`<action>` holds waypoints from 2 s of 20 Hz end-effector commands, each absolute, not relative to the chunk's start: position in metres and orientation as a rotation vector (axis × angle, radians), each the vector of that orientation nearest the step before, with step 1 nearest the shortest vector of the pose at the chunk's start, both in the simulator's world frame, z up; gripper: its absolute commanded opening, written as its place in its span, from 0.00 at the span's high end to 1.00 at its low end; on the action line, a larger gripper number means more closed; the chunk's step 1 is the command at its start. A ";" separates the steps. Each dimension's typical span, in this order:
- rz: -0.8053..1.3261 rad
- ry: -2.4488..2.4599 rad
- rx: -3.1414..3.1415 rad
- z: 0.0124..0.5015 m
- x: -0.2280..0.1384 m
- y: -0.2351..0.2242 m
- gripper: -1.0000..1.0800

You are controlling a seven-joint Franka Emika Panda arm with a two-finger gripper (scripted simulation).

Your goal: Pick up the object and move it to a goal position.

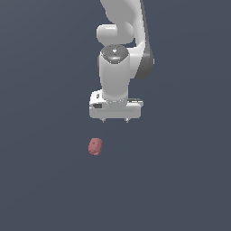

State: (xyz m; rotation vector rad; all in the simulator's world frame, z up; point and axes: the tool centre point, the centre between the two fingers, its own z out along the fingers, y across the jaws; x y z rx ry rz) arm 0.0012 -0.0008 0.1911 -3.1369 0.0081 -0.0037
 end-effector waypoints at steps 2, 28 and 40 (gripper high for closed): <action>-0.002 0.024 -3.137 0.184 0.007 -0.009 0.04; 0.002 0.178 -3.137 0.098 0.052 -0.103 0.04; 0.000 0.178 -3.137 0.051 0.052 -0.104 0.04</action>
